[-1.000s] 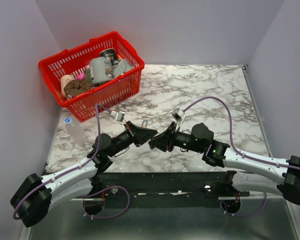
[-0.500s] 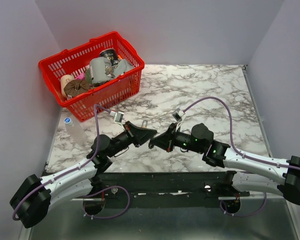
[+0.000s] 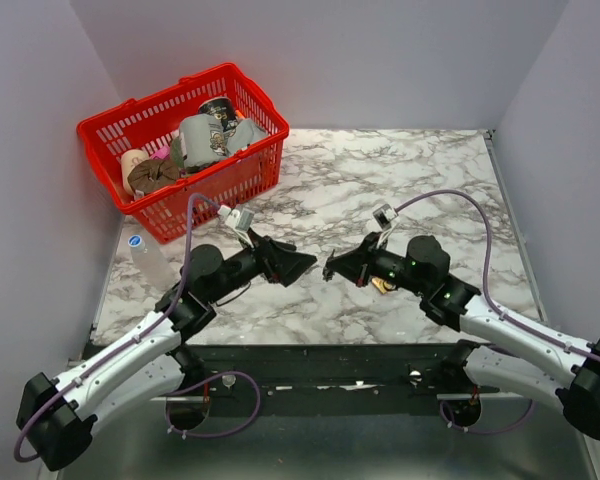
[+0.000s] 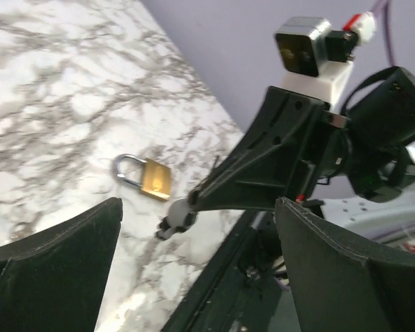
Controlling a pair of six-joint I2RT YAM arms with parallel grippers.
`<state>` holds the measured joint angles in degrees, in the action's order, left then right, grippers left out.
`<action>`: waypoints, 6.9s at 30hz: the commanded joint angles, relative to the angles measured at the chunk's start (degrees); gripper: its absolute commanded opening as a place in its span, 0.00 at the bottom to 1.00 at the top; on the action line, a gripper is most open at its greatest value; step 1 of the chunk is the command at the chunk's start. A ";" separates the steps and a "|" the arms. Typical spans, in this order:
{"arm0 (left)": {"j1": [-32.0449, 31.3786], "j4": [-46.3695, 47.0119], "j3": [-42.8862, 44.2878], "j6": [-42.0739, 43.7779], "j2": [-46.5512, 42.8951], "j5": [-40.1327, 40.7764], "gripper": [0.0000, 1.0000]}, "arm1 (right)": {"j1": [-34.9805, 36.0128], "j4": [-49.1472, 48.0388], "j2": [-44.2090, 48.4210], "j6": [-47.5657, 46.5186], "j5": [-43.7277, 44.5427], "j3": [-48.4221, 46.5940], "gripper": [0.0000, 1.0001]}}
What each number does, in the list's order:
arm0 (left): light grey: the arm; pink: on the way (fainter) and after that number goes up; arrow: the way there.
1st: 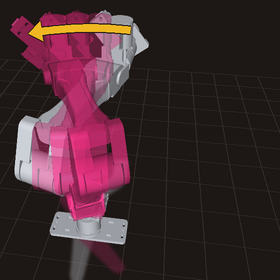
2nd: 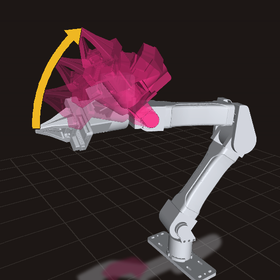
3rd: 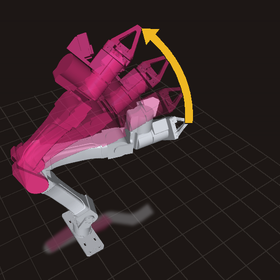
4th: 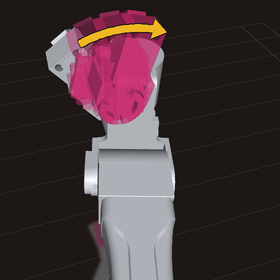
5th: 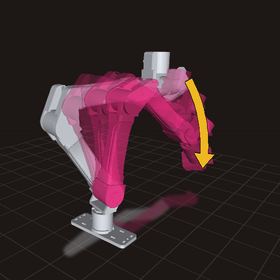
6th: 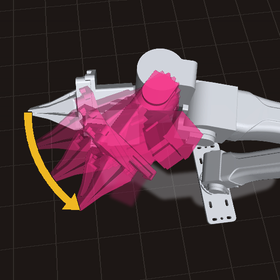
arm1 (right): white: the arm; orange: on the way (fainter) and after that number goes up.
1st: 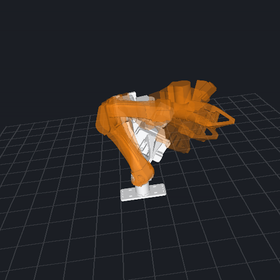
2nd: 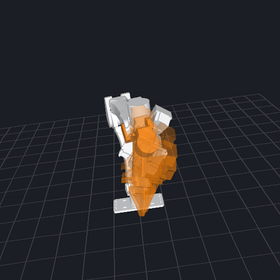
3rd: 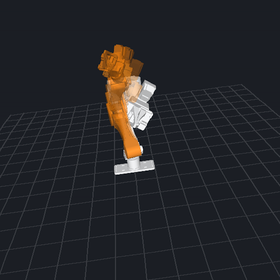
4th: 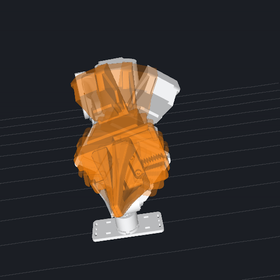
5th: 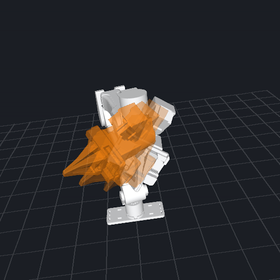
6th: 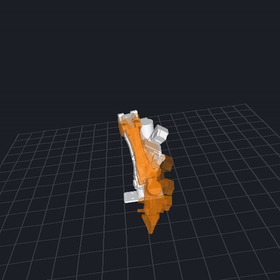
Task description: Unlock with the key
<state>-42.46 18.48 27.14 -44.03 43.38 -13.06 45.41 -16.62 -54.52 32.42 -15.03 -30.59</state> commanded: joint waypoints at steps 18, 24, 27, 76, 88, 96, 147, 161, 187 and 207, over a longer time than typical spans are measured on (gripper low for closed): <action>9.85 -51.44 30.34 25.13 36.60 12.62 0.94 | -12.80 11.60 19.10 -3.60 -9.85 5.54 0.01; 9.94 -51.96 32.98 28.03 44.50 12.71 0.93 | -12.89 12.14 20.95 -2.45 -10.46 7.03 0.01; 9.94 -52.84 35.79 29.35 48.72 14.03 0.92 | -12.89 12.14 20.60 -2.37 -10.55 7.65 0.01; 8.61 -46.53 36.94 17.67 65.79 2.62 0.00 | -6.57 4.94 7.88 -2.46 -8.89 10.11 0.01; 10.38 -30.88 26.66 3.26 57.18 -4.43 0.00 | -1.11 -1.93 -20.70 2.56 -10.37 -0.16 0.01; 10.46 -26.74 21.91 -1.40 51.73 -1.62 0.00 | -1.20 2.47 -32.74 5.72 -12.57 -8.86 0.01; 8.62 -27.01 21.38 -0.09 41.26 6.56 0.00 | -5.86 6.16 -50.60 5.19 -22.59 -18.37 0.01; 6.69 -27.36 21.64 0.17 43.02 6.99 0.00 | -5.86 6.08 -49.28 4.40 -22.51 -19.07 0.01; 5.37 -27.71 22.08 0.61 44.08 7.52 0.00 | -5.86 7.04 -49.28 3.78 -21.10 -20.56 0.01; 5.19 -28.50 23.31 1.40 44.08 8.49 0.00 | -5.51 9.41 -49.54 3.61 -19.78 -20.39 0.01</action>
<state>-37.15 -9.56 48.66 -43.66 87.44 -6.26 39.57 -9.52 -103.50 36.49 -36.45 -50.63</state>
